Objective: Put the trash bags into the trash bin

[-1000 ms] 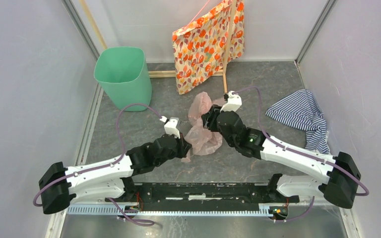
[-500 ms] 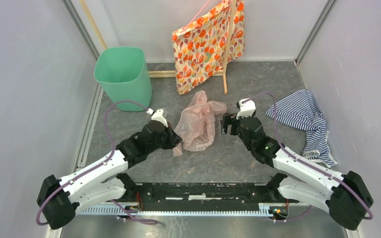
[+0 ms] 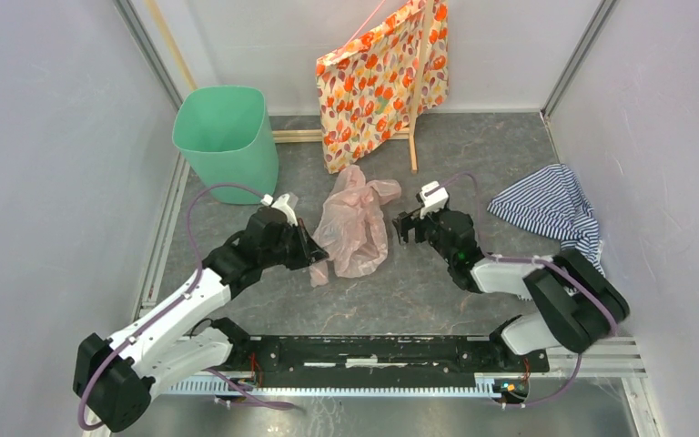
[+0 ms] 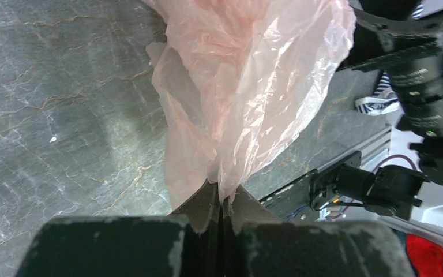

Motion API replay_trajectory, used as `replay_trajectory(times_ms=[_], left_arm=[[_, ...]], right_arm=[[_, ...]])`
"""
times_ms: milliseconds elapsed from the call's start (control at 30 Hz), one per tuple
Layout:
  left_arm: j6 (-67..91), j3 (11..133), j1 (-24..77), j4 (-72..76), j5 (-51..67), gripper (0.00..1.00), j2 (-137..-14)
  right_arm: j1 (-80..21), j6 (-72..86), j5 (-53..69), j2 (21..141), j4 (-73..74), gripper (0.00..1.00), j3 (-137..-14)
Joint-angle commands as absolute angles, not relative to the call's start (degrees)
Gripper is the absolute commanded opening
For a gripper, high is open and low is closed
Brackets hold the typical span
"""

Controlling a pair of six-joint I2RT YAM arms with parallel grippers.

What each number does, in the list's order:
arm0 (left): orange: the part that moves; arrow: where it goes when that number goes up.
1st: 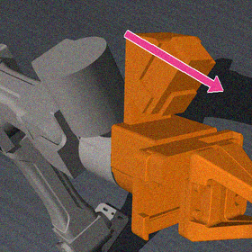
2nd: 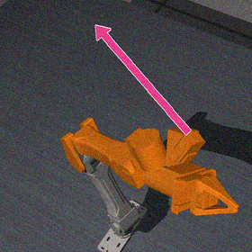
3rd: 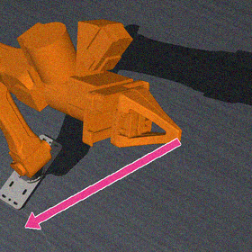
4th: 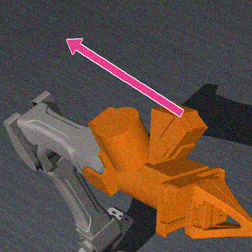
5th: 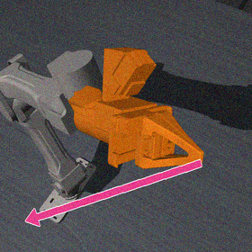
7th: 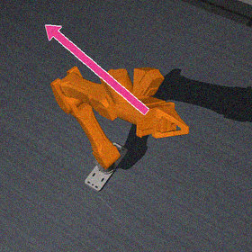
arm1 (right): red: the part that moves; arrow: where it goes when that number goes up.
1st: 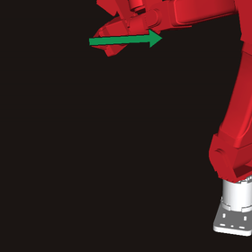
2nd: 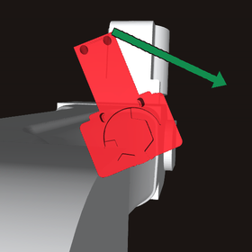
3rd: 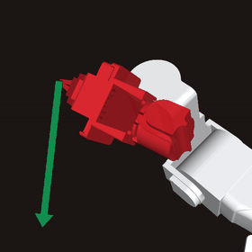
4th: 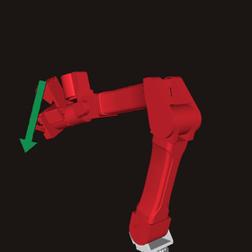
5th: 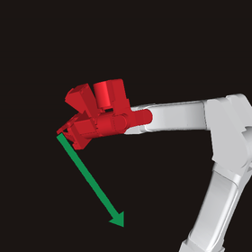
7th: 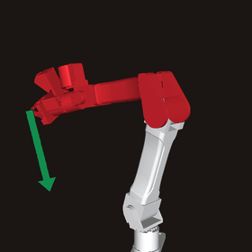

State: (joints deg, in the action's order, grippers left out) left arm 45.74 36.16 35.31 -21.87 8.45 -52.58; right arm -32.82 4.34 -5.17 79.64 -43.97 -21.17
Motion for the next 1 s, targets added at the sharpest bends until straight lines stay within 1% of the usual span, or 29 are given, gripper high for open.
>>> replay_trajectory(times_ms=[0, 133, 300, 433, 733, 967], left_arm=[[43.26, 40.33, 33.95, -24.07, 13.01, 0.02, -52.52], [41.95, 42.08, 32.72, -26.07, 14.53, 0.02, -52.56], [40.35, 44.39, 31.55, -27.75, 16.22, 0.02, -53.17], [38.89, 46.14, 30.59, -28.67, 17.39, 0.02, -53.9], [37.34, 49.42, 28.77, -29.51, 20.54, 0.02, -55.26], [36.83, 50.89, 28.3, -31.01, 20.79, 0.02, -54.62]], right_arm=[[-32.41, 2.49, 2.0, 86.23, -60.57, 0.94, -26.0], [-32.26, 2.39, 3.71, 91.16, -65.65, 0.95, -28.91], [-32.33, 3.06, 5.88, 97.88, -65.67, 0.94, -35.7], [-32.28, 2.96, 7.32, 101.83, -63.62, 0.9, -40.86], [-32.69, 3.01, 12.15, 108.03, -58.16, 0.75, -49.2], [-35.27, 1.74, 12.29, 111.02, -55.81, 0.75, -51.52]])
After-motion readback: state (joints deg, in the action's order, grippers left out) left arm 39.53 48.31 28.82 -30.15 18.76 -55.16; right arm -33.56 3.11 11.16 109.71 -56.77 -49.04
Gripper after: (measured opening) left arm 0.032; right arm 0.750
